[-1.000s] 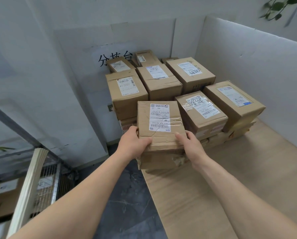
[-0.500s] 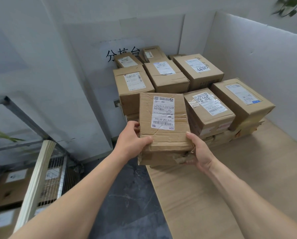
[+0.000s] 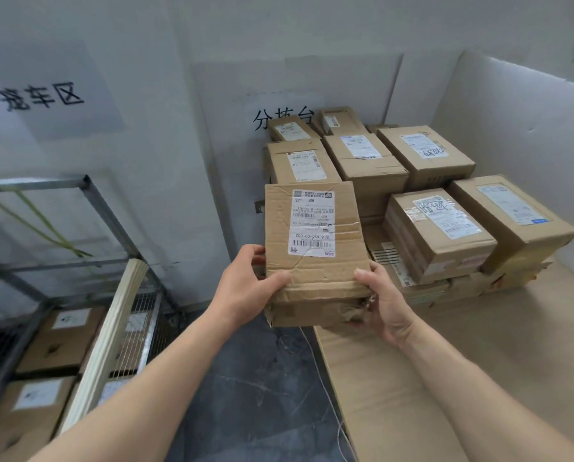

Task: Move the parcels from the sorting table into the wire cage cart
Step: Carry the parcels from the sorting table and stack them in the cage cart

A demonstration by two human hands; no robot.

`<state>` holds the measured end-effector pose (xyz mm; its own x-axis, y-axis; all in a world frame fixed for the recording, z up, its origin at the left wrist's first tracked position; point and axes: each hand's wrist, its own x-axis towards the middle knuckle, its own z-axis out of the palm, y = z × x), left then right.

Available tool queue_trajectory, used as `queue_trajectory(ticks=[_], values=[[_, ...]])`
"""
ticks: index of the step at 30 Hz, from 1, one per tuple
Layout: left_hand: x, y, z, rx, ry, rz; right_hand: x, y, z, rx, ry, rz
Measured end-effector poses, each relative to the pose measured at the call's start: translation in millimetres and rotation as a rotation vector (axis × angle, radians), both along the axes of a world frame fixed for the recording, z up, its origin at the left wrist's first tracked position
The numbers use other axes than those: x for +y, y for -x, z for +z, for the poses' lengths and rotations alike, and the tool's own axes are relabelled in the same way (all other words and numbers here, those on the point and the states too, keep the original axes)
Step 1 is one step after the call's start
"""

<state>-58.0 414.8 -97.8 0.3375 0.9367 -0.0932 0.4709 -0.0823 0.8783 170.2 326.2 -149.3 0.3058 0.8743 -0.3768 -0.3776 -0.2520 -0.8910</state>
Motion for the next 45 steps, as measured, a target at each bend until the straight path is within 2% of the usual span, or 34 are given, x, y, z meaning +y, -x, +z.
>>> queue_trajectory(ticks=[10, 15, 22, 35, 45], values=[[-1.4, 141.0, 9.1, 0.227, -0.223, 0.089, 25.5, 106.1, 15.7, -0.028, -0.019, 0.170], [-1.3, 226.7, 8.1, 0.277, -0.230, 0.170, 42.0, 180.8, 25.0, -0.088, -0.016, 0.203], [-10.7, 339.1, 9.4, 0.306, -0.223, 0.277, 68.7, 288.1, 32.4, -0.145, -0.048, 0.368], [-49.3, 510.4, 6.0, 0.314, -0.192, 0.664, 137.1, 475.7, 29.7, -0.067, -0.036, 0.785], [-80.0, 593.5, -9.4, 0.408, -0.061, 1.057, 194.9, 612.9, 19.6, -0.124, -0.058, 1.218]])
